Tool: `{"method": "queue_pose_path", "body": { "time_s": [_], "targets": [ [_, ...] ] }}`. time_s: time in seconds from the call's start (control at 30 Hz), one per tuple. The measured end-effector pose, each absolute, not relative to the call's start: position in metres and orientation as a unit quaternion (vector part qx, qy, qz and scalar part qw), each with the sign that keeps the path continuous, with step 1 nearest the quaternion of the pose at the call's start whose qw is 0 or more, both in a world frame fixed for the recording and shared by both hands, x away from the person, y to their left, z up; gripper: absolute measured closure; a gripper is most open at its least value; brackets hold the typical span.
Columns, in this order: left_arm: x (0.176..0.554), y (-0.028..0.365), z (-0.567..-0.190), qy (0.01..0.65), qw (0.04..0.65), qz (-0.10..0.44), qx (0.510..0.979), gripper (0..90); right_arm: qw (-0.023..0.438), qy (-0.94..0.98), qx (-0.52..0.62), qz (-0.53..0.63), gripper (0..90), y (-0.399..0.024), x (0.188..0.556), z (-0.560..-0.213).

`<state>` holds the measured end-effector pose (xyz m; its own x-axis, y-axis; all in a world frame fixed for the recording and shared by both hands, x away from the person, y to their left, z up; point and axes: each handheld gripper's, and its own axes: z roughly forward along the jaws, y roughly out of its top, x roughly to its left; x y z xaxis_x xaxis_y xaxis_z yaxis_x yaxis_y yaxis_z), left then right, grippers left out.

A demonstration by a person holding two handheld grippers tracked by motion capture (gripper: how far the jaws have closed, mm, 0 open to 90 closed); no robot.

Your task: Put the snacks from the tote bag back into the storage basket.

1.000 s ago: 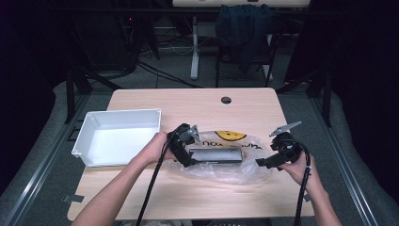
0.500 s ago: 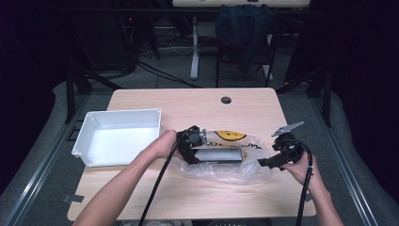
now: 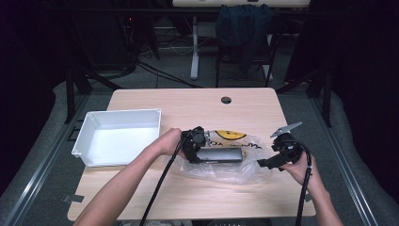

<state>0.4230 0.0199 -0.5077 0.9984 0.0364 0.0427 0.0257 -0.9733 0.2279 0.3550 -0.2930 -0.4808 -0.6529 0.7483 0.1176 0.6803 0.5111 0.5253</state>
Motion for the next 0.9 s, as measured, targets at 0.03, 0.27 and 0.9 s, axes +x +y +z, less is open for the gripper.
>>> {"method": "queue_pose_path", "body": {
  "time_s": [0.03,0.27,0.9],
  "targets": [
    [0.424,0.019,-0.509,0.013,0.114,0.024,0.993,40.3,0.062,0.867,0.412,0.274,7.1,-0.293,0.355,-0.481],
    [0.424,0.014,-0.513,0.004,0.097,0.022,0.995,40.2,0.059,0.869,0.41,0.271,7.1,-0.292,0.355,-0.482],
    [0.425,0.016,-0.503,-0.009,0.112,0.026,0.993,43.6,0.062,0.866,0.414,0.273,7.3,-0.292,0.355,-0.483]
  ]
}}
